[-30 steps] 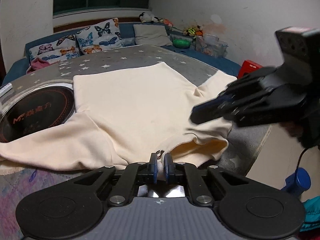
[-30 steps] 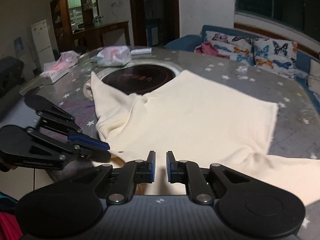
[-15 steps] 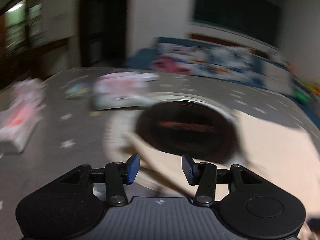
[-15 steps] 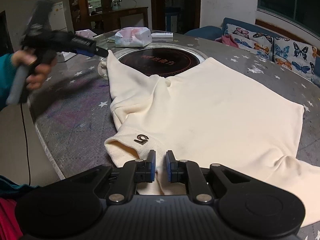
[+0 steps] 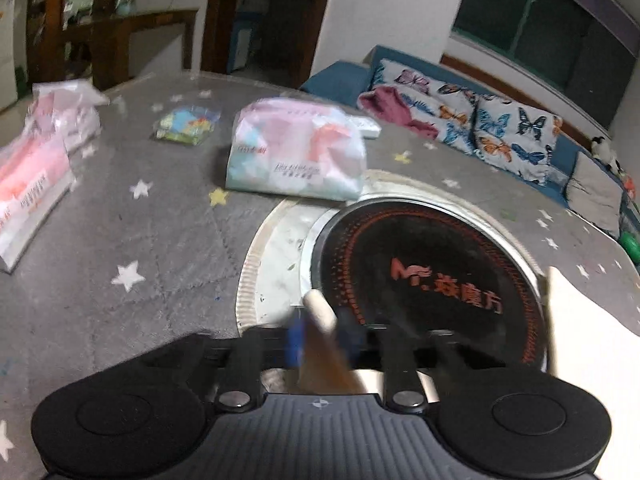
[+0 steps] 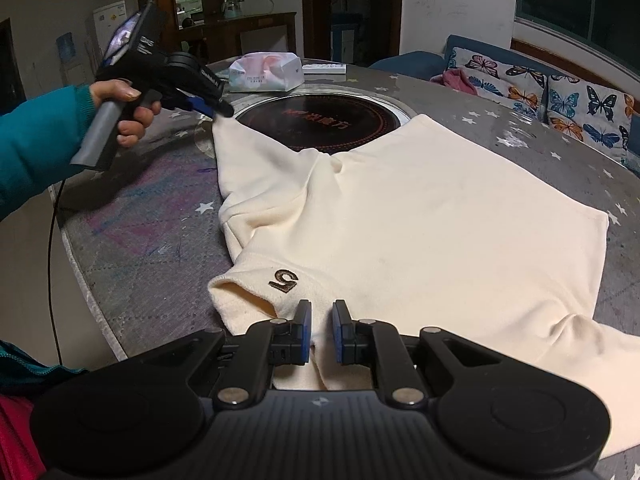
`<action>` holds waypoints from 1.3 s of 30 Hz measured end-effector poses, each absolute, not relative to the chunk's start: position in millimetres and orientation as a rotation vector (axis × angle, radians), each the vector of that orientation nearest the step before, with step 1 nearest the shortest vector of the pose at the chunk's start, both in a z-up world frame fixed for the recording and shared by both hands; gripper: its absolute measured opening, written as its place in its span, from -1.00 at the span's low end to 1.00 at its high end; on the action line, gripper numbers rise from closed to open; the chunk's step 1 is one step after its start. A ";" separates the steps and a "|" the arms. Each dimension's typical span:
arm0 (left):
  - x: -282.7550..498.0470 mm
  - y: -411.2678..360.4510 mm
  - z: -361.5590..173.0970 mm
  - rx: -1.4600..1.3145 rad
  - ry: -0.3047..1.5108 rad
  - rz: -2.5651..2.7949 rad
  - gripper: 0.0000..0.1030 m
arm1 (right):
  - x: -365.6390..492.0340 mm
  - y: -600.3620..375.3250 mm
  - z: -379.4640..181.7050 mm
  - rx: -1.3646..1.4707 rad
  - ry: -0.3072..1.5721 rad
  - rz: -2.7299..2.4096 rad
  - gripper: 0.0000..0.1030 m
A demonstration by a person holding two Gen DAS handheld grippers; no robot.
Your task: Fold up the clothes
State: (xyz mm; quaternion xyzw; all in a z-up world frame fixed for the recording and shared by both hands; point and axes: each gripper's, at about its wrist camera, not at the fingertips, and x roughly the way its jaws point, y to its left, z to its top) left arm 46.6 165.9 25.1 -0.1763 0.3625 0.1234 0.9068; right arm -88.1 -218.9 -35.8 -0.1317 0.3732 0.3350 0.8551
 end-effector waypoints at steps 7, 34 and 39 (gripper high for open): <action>4.0 160.3 61.9 -0.338 0.493 0.127 -0.91 | -87.6 -218.6 -36.5 -0.279 0.785 0.704 -0.79; -18.3 24.4 40.2 -0.194 0.688 -0.350 -0.46 | -90.1 -215.5 -34.8 -0.300 0.782 0.697 -0.78; -17.4 17.5 20.8 -0.152 0.739 -0.343 -0.51 | -91.5 -218.0 -34.6 -0.290 0.780 0.701 -0.77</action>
